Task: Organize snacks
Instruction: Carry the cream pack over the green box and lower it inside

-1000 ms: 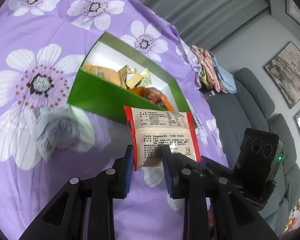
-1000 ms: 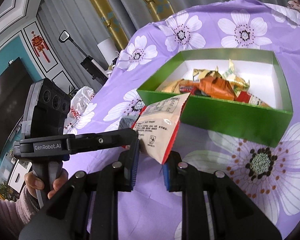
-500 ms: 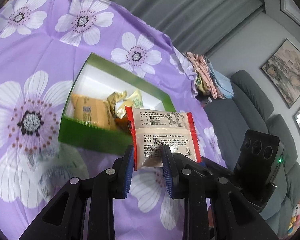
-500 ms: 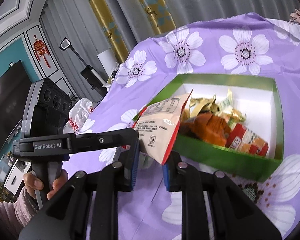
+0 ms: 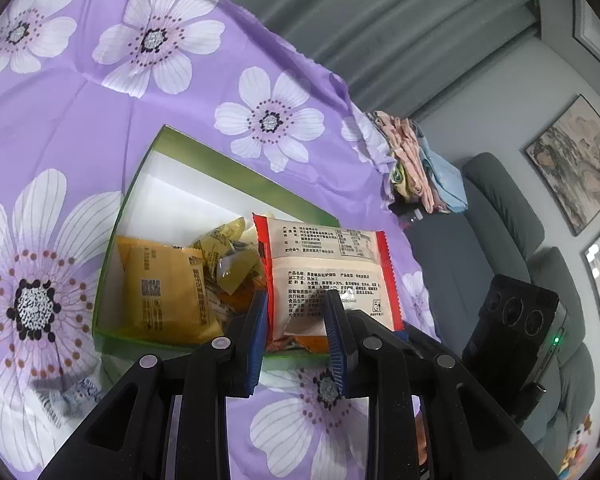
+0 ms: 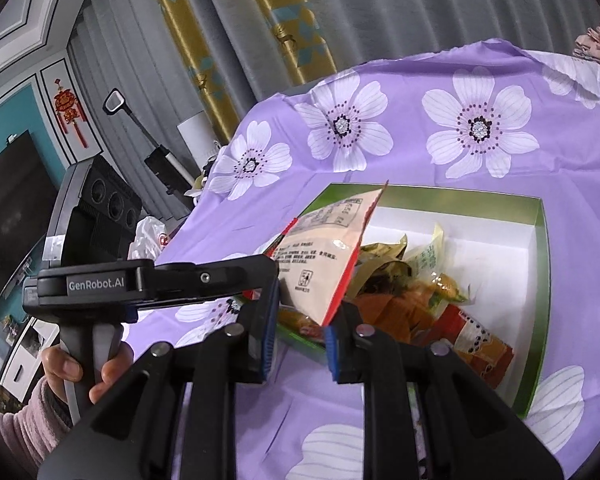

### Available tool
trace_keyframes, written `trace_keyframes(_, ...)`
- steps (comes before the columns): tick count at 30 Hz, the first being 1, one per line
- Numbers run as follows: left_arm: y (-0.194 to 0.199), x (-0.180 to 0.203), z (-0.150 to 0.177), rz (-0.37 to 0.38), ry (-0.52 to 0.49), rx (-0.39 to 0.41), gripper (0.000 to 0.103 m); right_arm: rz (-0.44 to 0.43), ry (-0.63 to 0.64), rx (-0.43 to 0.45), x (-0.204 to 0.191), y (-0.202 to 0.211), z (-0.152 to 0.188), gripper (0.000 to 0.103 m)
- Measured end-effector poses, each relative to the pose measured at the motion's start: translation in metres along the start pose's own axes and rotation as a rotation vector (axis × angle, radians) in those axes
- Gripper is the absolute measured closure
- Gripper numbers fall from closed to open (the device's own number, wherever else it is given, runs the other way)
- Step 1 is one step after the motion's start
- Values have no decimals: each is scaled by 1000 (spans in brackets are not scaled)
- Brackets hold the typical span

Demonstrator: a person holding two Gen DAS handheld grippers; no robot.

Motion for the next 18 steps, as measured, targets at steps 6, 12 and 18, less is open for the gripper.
trace_keyframes(6,-11,-8,-2,-11,21,-18,76,-2,-27,-19,10,-11,1,82)
trace_keyframes(12,-23,-21,-2,-22,49,-42,76,16,-39,-56,18,-23,4,82)
trace_keyframes(18,-31,-26,-2,-48,50,-59,76,30,-51,-74,25,-30,7,82)
Point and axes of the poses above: each gripper's, at about its wrist camera, not at the fingertips, and y roughly against the way its jaws point, x to its right, z to its underside, the point moved 6 cm from there along -y, roughly the way its jaws point, and after that the axes turned 3 degrees about -z, right-handed, at the moved point
